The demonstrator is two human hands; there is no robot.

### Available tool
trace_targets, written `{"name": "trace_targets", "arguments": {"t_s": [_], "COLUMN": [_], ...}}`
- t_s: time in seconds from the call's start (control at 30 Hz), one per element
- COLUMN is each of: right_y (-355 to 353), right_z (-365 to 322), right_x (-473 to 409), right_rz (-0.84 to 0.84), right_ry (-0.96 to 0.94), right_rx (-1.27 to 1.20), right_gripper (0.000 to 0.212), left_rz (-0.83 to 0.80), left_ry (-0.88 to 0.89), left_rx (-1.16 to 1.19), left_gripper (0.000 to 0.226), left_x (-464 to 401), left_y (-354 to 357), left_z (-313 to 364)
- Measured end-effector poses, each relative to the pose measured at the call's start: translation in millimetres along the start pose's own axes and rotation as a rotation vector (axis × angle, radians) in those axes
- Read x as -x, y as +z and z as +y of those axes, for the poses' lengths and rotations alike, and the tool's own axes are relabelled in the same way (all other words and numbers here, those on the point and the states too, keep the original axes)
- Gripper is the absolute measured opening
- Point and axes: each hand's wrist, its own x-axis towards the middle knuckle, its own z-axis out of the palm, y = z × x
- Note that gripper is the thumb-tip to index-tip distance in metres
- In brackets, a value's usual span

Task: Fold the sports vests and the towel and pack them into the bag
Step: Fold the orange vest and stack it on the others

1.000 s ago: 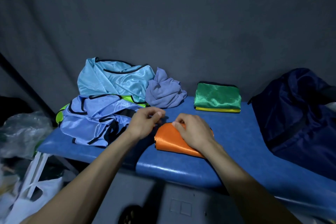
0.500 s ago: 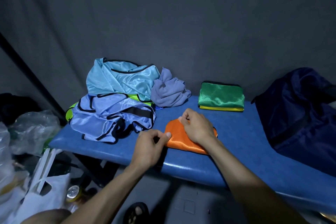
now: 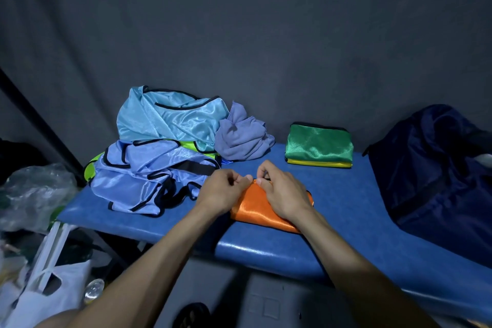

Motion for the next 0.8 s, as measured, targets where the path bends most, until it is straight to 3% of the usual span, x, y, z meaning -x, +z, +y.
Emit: {"name": "trace_targets", "arguments": {"t_s": [0.17, 0.37, 0.5, 0.63, 0.8], "right_y": [2, -11, -27, -41, -38], "right_z": [6, 12, 36, 56, 49], "right_x": [-1, 4, 11, 19, 19], "right_rz": [-0.001, 0.04, 0.043, 0.003, 0.003], "right_ry": [-0.029, -0.04, 0.053, 0.244, 0.312], "right_rx": [-0.031, -0.074, 0.083, -0.08, 0.033], "right_gripper": [0.008, 0.02, 0.022, 0.035, 0.036], "left_rz": [-0.229, -0.368, -0.357, -0.302, -0.132], "left_ry": [0.046, 0.091, 0.071, 0.093, 0.177], "left_rx": [0.072, 0.0, -0.119, -0.203, -0.314], "left_gripper": [0.011, 0.014, 0.025, 0.026, 0.014], "left_x": [-19, -25, -28, -29, -26], "left_y": [-4, -9, -11, -12, -9], "left_z": [-2, -2, 0, 2, 4]}}
